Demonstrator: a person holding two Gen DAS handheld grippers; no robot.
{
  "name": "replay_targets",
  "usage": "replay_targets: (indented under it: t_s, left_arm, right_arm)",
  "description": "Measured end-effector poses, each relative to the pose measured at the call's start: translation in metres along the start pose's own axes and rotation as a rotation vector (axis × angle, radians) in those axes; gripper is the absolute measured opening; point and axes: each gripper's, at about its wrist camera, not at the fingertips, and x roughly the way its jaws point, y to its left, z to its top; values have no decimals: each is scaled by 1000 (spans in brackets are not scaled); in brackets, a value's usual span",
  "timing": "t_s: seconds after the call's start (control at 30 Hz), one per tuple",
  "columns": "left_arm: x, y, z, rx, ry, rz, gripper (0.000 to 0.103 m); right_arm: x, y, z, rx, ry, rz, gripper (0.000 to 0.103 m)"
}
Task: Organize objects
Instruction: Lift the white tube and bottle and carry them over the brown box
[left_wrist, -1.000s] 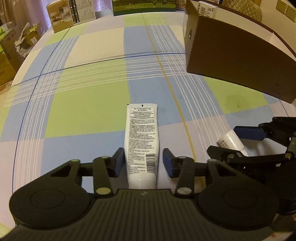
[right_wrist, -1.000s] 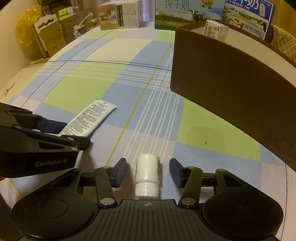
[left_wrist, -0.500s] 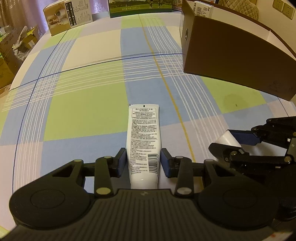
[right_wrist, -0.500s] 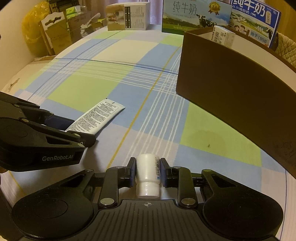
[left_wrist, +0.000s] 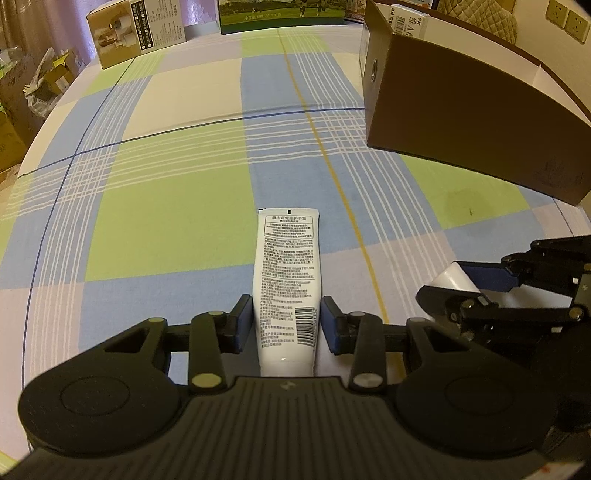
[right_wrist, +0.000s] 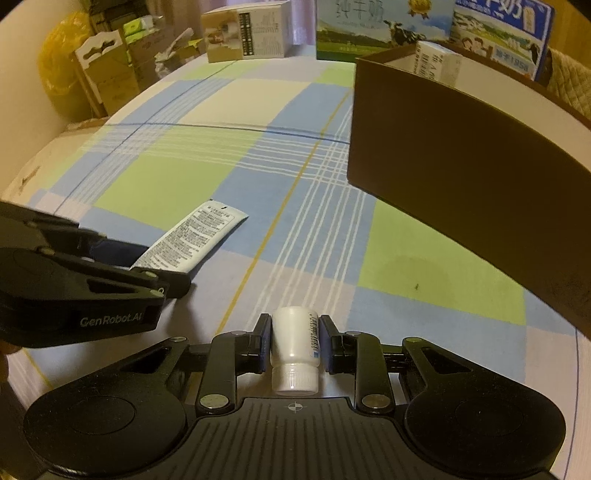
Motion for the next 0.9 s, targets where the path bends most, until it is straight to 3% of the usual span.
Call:
replay_targets:
  t_s: [0.9]
  left_arm:
    - [-35, 0, 19, -9, -115, -11, 34]
  right_arm:
    - [-36, -17, 18, 99, -145, 42, 23]
